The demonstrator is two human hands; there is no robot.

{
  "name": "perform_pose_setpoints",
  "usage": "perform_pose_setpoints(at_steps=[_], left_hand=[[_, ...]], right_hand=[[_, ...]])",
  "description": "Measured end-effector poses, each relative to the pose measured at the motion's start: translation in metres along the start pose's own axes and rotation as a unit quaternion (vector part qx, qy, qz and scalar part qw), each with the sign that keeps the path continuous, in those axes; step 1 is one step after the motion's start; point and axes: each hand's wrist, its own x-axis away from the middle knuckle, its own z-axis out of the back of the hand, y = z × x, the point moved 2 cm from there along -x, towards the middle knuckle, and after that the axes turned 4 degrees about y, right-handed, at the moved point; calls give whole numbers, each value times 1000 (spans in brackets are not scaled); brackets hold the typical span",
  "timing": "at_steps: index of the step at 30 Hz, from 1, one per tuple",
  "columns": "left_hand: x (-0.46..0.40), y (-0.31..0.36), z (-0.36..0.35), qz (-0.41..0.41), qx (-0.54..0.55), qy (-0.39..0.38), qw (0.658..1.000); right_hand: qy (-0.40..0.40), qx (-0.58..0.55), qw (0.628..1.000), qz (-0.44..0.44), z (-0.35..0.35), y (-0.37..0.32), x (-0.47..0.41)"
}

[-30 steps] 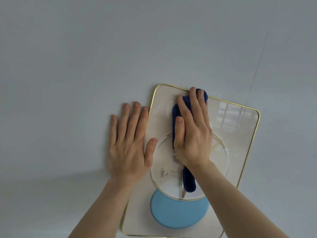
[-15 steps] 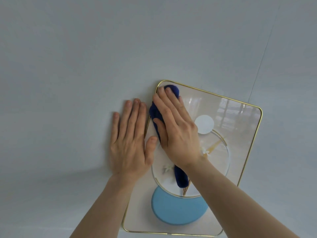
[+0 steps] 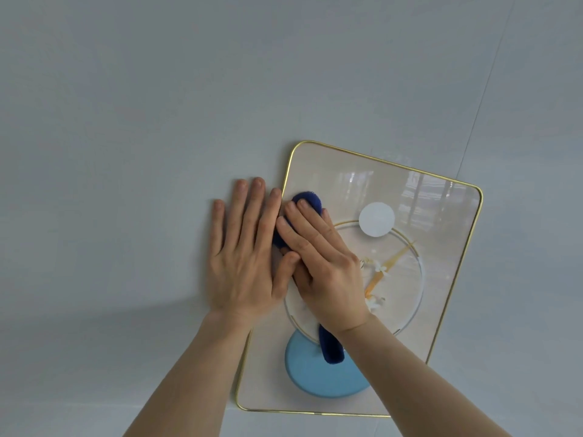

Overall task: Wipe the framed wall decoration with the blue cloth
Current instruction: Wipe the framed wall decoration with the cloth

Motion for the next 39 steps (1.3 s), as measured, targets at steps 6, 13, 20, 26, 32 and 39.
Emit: perform_pose_setpoints(at_steps=[6, 13, 20, 26, 32, 39], left_hand=[[1, -2, -3, -16, -5, 13, 1000], [3, -2, -5, -15, 2, 43, 999], [3, -2, -5, -6, 0, 19, 1000], [-3, 2, 27, 13, 35, -74, 997], [-2, 17, 83, 71, 54, -141, 986], [98, 84, 105, 209, 299, -289, 885]], right_hand=[[-8, 28, 1000, 6, 15, 10, 15], [-19, 110, 993, -48, 61, 35, 61], [-42, 143, 985, -88, 77, 33, 72], [-91, 156, 974, -135, 96, 6, 36], [-157, 117, 911, -363, 125, -1, 14], [-56, 16, 840, -539, 177, -20, 34]])
